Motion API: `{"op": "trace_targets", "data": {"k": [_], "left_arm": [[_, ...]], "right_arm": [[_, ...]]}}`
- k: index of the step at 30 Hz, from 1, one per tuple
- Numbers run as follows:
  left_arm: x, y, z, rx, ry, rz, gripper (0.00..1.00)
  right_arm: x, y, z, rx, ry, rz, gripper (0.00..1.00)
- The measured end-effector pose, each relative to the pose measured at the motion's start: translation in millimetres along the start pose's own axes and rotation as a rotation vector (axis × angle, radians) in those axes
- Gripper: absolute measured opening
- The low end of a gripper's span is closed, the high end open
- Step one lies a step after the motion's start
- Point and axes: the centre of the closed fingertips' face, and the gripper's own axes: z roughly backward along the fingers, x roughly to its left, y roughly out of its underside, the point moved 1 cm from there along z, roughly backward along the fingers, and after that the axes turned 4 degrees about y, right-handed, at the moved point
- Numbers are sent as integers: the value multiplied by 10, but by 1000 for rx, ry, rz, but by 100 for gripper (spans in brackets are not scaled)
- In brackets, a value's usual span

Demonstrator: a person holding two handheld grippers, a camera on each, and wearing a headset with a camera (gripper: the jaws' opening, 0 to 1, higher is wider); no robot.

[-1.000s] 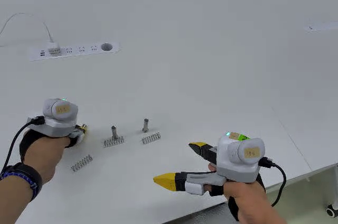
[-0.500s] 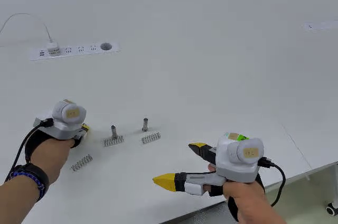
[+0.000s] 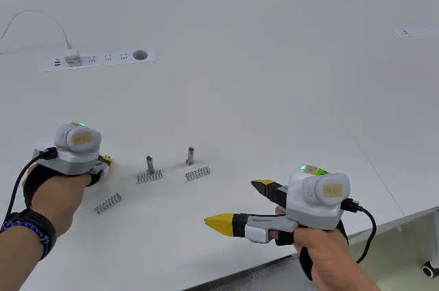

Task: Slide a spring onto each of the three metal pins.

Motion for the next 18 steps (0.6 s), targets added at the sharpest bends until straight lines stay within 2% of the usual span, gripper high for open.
{"op": "trace_targets", "data": {"k": [18], "left_arm": [[-6, 80, 312, -32, 5, 49, 7]], "right_arm": [[102, -21, -54, 2, -22, 25, 91]]}}
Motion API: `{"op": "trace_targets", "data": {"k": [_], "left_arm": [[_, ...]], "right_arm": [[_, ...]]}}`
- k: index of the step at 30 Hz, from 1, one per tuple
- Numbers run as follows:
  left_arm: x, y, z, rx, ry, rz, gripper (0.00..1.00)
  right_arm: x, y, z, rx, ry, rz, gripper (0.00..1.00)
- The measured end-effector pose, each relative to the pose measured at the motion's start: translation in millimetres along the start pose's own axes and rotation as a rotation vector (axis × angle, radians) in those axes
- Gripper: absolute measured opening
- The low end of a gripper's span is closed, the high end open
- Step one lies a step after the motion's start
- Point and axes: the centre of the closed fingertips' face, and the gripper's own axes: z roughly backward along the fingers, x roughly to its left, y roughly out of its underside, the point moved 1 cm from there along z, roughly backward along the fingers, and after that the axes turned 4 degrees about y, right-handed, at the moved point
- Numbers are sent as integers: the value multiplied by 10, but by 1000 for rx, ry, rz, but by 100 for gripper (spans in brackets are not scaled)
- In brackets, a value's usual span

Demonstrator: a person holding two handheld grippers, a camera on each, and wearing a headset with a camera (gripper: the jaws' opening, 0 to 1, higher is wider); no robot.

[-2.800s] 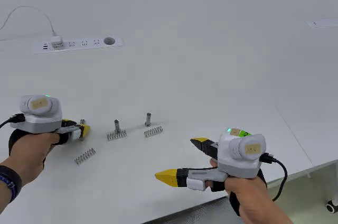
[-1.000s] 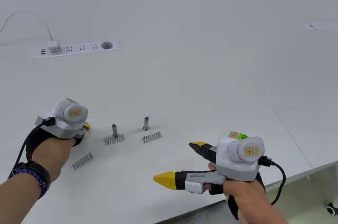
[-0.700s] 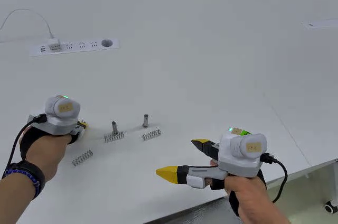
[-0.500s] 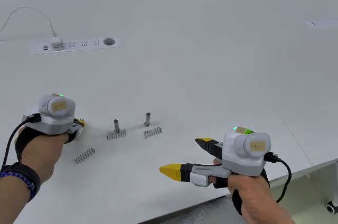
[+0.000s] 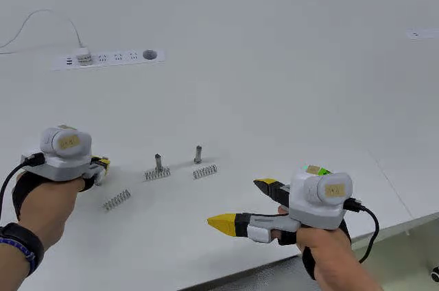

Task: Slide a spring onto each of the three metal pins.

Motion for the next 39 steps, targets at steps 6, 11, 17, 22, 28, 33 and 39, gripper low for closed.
{"op": "trace_targets", "data": {"k": [6, 11, 17, 22, 28, 33, 39], "left_arm": [[4, 29, 84, -8, 2, 4, 7], [7, 57, 147, -10, 3, 4, 7], [4, 94, 213, -9, -1, -4, 7], [11, 136, 248, -10, -3, -4, 7], [18, 172, 281, -9, -8, -8, 8], [23, 183, 292, -10, -8, -13, 8], [5, 189, 297, -4, -3, -37, 8]], "right_arm": [[13, -10, 1, -1, -1, 2, 91], [29, -11, -2, 1, -5, 6, 91], [56, 6, -15, 8, -11, 15, 91], [81, 8, -19, 9, -17, 17, 91], [90, 15, -17, 14, -20, 22, 91], [88, 5, -18, 13, -21, 23, 91], [116, 11, -27, 14, -25, 26, 91]]}}
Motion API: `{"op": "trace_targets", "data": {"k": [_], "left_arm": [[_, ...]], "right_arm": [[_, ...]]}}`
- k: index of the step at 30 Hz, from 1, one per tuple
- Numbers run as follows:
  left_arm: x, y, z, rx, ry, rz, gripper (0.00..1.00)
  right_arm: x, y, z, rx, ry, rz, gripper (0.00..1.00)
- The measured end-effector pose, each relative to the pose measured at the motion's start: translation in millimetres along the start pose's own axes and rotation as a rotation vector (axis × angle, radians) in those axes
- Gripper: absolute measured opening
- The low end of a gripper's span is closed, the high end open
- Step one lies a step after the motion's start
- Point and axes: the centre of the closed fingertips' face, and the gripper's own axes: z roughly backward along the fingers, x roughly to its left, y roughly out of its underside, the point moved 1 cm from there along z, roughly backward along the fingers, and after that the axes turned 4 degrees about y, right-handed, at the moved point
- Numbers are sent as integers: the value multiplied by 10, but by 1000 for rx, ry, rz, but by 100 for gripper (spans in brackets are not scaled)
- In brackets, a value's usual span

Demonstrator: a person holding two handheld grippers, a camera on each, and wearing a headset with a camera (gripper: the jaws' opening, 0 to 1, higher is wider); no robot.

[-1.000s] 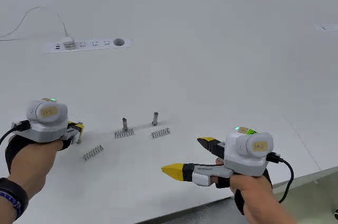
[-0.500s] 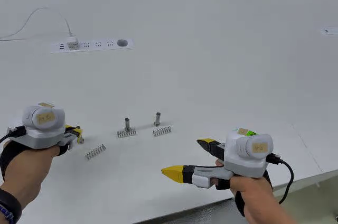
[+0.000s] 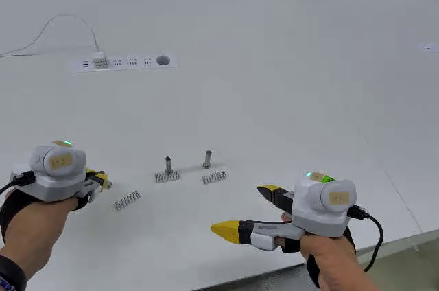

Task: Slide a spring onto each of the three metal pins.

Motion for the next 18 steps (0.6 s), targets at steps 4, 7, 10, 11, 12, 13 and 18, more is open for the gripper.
{"op": "trace_targets", "data": {"k": [4, 7, 10, 11, 12, 13, 18], "left_arm": [[-5, 25, -9, 12, 10, -3, 8], [0, 38, -8, 17, 6, -12, 8], [-5, 47, -18, 16, 12, 2, 11], [-11, 44, -23, 13, 16, 2, 12], [-16, 47, -28, 14, 19, 1, 12], [-16, 48, -32, 14, 18, 2, 12], [-8, 38, -69, 8, 19, 4, 12]], "right_arm": [[13, 6, -5, 2, -2, 2, 91], [14, 5, -6, 1, -2, 2, 91], [15, 8, -5, 3, -2, 3, 91], [16, 10, -4, 3, -3, 3, 91], [15, 12, -4, 3, -3, 3, 91], [14, 14, -4, 4, -3, 3, 91], [8, 23, 4, 6, 0, 3, 91]]}}
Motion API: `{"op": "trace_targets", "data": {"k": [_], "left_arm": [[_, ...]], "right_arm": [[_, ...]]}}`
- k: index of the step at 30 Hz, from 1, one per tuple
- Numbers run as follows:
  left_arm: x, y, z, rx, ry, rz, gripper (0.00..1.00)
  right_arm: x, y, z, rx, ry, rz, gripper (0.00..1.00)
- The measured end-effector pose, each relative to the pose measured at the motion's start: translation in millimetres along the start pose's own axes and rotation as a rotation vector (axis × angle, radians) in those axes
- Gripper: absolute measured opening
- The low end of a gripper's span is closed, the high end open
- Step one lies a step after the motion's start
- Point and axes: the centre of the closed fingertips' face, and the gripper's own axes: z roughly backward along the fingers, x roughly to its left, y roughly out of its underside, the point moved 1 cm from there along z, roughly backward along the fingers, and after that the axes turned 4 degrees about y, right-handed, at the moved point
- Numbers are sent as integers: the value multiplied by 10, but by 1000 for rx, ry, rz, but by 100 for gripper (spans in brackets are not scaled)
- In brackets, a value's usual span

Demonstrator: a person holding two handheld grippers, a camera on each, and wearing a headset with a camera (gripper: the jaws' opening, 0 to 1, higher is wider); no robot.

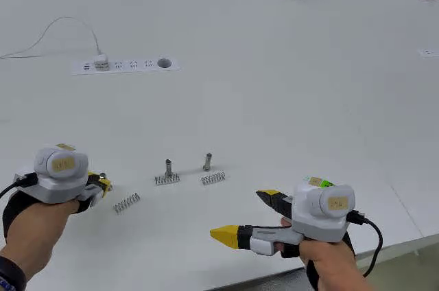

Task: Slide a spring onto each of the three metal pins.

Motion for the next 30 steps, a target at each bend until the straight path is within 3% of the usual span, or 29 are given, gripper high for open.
{"op": "trace_targets", "data": {"k": [6, 13, 30], "left_arm": [[-1, -43, -34, -21, 7, 19, 11], [-11, -49, -50, -22, 5, -10, 8], [-86, -145, -131, -39, 15, -12, 8]], "right_arm": [[-7, 23, 17, 4, 4, -1, 91], [-19, 38, 28, 4, 7, -6, 91], [-48, 55, 55, 4, 16, -12, 91]]}}
